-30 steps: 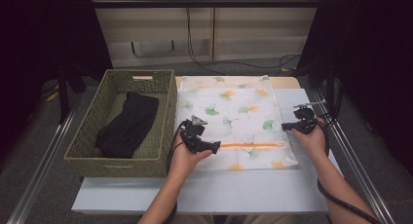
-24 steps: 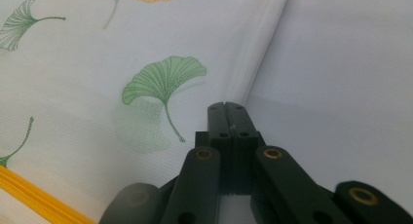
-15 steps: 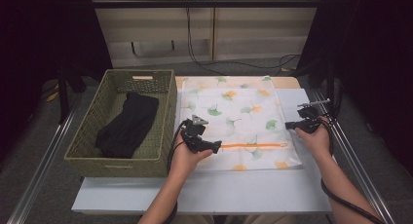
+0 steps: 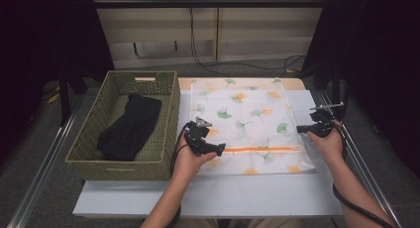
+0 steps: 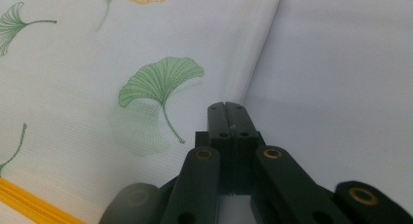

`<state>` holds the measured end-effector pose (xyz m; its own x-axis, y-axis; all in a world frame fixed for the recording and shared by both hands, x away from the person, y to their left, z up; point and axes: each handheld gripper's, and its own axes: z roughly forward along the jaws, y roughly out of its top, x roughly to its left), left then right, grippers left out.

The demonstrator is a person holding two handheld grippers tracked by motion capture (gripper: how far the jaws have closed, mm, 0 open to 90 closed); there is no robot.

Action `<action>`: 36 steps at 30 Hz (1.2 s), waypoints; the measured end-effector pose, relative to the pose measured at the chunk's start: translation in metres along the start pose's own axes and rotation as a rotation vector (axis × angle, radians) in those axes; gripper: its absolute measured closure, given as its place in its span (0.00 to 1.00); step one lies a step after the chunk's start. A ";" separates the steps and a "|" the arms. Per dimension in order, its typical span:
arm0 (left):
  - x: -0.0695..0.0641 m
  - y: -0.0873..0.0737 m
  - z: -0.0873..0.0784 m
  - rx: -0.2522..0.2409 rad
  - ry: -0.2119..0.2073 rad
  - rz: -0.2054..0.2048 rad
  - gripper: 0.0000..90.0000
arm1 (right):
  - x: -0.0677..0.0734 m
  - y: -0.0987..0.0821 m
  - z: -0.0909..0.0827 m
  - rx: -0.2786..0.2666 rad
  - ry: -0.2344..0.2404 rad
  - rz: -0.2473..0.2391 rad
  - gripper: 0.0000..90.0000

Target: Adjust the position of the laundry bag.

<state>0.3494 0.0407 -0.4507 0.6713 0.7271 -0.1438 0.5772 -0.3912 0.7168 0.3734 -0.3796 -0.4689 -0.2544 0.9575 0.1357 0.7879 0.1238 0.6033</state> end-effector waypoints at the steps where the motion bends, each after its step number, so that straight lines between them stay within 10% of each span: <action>1: 0.000 0.000 0.001 -0.005 -0.002 0.001 0.06 | -0.001 0.000 -0.001 -0.002 0.004 -0.002 1.00; 9: -0.004 0.003 0.003 -0.010 -0.010 -0.004 0.07 | -0.004 -0.003 -0.006 -0.011 -0.010 0.009 1.00; 36: -0.008 0.009 0.008 0.003 -0.035 0.026 0.07 | 0.014 -0.012 -0.026 -0.099 0.068 0.024 0.39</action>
<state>0.3533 0.0270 -0.4490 0.7020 0.6963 -0.1495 0.5611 -0.4114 0.7183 0.3458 -0.3747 -0.4540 -0.2765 0.9395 0.2021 0.7358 0.0718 0.6733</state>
